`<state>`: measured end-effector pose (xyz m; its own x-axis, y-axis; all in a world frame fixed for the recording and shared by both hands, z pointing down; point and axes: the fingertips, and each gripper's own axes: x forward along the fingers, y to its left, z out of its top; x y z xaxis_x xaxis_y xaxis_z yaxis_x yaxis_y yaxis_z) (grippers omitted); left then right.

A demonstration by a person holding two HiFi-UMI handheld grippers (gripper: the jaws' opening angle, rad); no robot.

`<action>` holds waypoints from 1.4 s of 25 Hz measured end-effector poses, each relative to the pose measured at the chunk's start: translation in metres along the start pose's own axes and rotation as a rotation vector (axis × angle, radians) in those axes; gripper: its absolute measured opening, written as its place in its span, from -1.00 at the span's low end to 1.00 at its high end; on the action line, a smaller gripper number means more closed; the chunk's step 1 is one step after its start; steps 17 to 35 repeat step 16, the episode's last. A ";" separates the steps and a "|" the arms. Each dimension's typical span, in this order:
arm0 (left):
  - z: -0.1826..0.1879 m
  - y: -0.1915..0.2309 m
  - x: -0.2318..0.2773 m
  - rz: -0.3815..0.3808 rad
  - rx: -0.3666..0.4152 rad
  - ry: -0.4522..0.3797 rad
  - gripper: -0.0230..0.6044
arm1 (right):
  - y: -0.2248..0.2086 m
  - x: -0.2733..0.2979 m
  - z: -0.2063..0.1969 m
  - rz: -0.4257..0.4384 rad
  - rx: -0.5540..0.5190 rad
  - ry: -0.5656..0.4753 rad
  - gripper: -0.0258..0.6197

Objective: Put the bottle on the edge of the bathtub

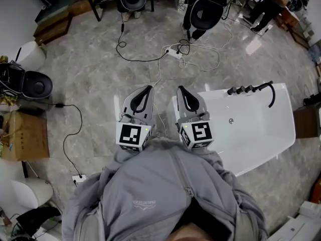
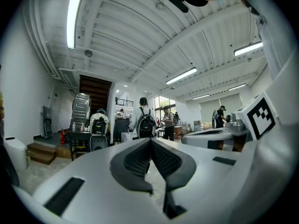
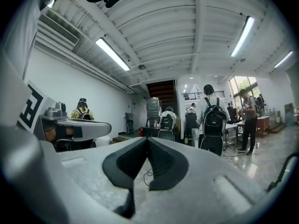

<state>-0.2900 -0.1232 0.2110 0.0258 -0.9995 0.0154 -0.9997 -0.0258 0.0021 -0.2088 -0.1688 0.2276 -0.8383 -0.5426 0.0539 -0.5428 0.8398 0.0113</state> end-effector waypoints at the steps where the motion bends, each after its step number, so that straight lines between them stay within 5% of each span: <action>1: -0.001 0.000 0.001 0.000 0.002 -0.003 -0.91 | -0.001 0.000 0.000 0.000 0.000 0.000 -0.91; 35: -0.001 -0.007 0.000 -0.015 0.008 -0.017 -0.91 | 0.000 -0.004 0.004 -0.001 -0.014 -0.008 -0.91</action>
